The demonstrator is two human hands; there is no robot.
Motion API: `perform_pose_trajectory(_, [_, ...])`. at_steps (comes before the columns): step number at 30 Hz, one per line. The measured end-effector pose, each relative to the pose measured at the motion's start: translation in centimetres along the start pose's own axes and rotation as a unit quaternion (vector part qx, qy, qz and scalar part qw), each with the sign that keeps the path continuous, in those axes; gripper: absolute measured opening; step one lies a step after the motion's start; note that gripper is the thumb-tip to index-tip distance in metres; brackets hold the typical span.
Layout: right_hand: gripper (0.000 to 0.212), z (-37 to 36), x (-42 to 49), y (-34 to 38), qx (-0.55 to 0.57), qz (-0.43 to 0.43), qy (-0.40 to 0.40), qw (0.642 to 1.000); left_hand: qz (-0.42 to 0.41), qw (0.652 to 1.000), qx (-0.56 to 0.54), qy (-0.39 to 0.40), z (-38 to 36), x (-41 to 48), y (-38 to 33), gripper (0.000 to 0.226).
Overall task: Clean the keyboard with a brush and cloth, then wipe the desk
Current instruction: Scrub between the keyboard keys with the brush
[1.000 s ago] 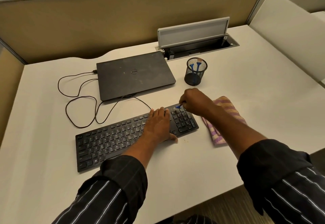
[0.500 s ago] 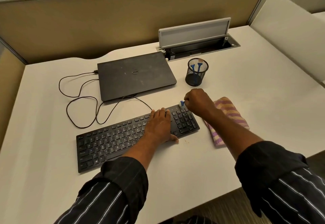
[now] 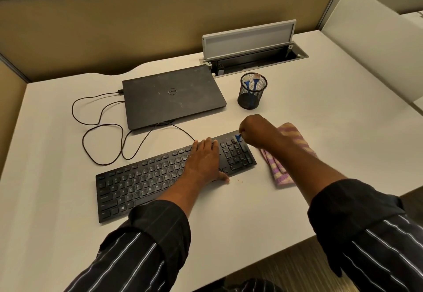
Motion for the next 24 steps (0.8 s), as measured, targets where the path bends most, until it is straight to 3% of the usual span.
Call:
perform_pose_trajectory(6, [0.026, -1.2, -1.7, -1.2, -0.036, -0.02, 0.068, 0.997, -0.002, 1.0, 0.003, 0.006, 0.0, -0.1, -0.1, 0.13])
perform_pose_trajectory(11, [0.02, 0.0, -1.9, -0.6, -0.005, 0.016, 0.0, 1.0, -0.003, 1.0, 0.007, 0.008, 0.1, -0.1, -0.1, 0.131])
perform_pose_trajectory(16, [0.017, -1.4, -3.3, -1.2, -0.06, 0.003, 0.059, 0.996, -0.004, 1.0, 0.002, 0.01, -0.1, 0.0, -0.1, 0.132])
perform_pose_trajectory(21, [0.022, 0.2, -3.4, 1.6, -0.027, 0.088, 0.003, 0.996, -0.005, 1.0, 0.012, 0.012, 0.3, 0.0, -0.3, 0.132])
perform_pose_trajectory(24, [0.023, -1.7, -3.7, 2.2, -0.089, 0.114, 0.067, 0.987, -0.01, 1.0, 0.014, 0.015, 0.7, 0.1, -0.6, 0.133])
Point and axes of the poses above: each hand's wrist, its own x-axis towards the middle knuckle, its own z-axis out of the back of the hand, y = z × x, the point moved 8 cm from there along x, towards the middle knuckle, and after that the axes turned 15 degrees about x, right-handed, at the moved point
